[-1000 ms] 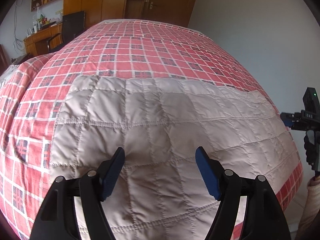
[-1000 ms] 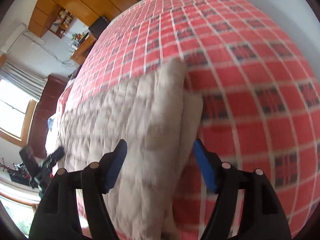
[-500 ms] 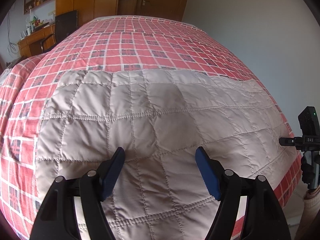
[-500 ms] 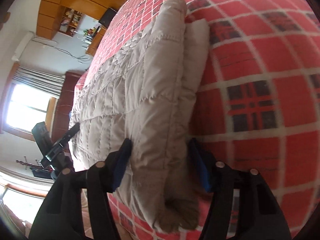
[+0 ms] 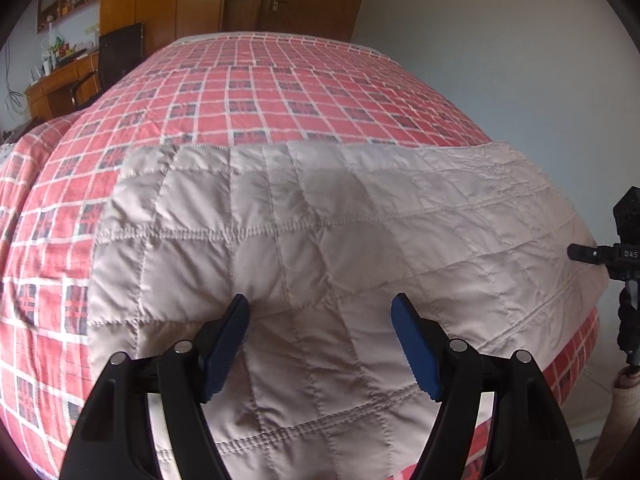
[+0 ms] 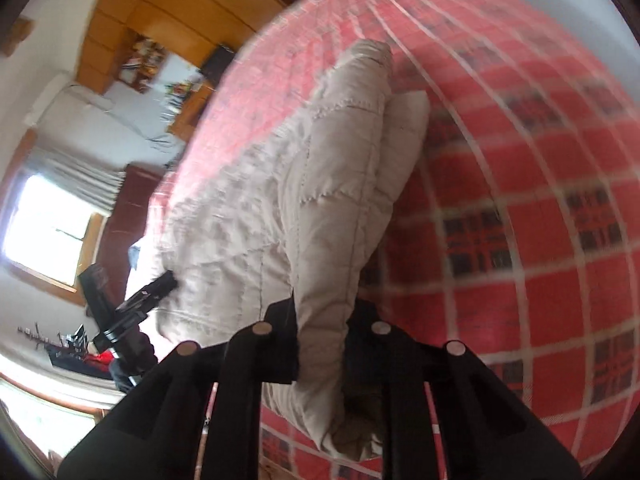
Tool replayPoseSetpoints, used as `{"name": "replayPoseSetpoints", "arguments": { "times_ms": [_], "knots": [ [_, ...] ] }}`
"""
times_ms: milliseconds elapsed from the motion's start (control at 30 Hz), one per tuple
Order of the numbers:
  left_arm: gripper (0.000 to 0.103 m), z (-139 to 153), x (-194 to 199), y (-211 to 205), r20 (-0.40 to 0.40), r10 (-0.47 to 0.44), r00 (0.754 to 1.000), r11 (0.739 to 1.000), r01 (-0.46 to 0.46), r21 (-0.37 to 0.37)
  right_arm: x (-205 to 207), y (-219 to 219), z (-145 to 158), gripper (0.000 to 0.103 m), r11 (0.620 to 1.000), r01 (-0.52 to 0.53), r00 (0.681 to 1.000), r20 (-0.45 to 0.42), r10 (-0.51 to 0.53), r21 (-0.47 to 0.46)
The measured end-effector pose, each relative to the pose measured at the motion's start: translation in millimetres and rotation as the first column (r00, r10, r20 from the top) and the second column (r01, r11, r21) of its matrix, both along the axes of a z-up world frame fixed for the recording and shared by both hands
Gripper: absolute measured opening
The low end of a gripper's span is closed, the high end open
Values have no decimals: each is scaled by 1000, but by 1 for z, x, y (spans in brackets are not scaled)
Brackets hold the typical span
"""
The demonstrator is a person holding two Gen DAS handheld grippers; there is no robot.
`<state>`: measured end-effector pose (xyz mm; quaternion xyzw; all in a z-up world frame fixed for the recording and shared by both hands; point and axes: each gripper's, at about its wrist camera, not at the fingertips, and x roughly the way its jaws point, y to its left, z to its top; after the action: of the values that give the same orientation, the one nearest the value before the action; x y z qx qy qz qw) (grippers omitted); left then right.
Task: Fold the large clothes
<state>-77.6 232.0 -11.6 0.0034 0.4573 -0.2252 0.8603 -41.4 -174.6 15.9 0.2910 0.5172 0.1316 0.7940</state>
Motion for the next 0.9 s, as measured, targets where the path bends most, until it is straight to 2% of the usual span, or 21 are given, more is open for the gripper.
{"name": "replayPoseSetpoints", "arguments": {
  "times_ms": [100,200,333,433,567,667,767,900],
  "knots": [
    [74,-6,-2,-2,15,-21,1000,1000,21,12,4,-2,-23,16,1000,17,998,-54,-16,13],
    [74,-9,-4,-3,27,-33,999,999,32,24,4,-2,-23,16,999,27,998,-55,-26,21],
    [74,-9,-3,-3,18,-33,999,999,33,22,6,13,0,15,999,26,999,-39,-28,-38],
    [75,-7,-1,-2,8,-32,999,999,32,16,7,29,30,15,996,8,1000,17,-7,-86],
    [75,-3,4,3,-18,-37,999,999,36,-22,13,69,78,15,987,-60,991,112,77,-150],
    [75,3,9,12,-51,-43,998,995,38,-90,20,114,105,15,967,-140,971,163,176,-211],
    [75,10,14,23,-87,-50,995,985,35,-169,27,156,112,15,935,-227,946,168,278,-272],
    [75,24,17,36,-86,-47,995,976,27,-217,39,198,104,16,892,-325,914,137,381,-315]
  ]
}}
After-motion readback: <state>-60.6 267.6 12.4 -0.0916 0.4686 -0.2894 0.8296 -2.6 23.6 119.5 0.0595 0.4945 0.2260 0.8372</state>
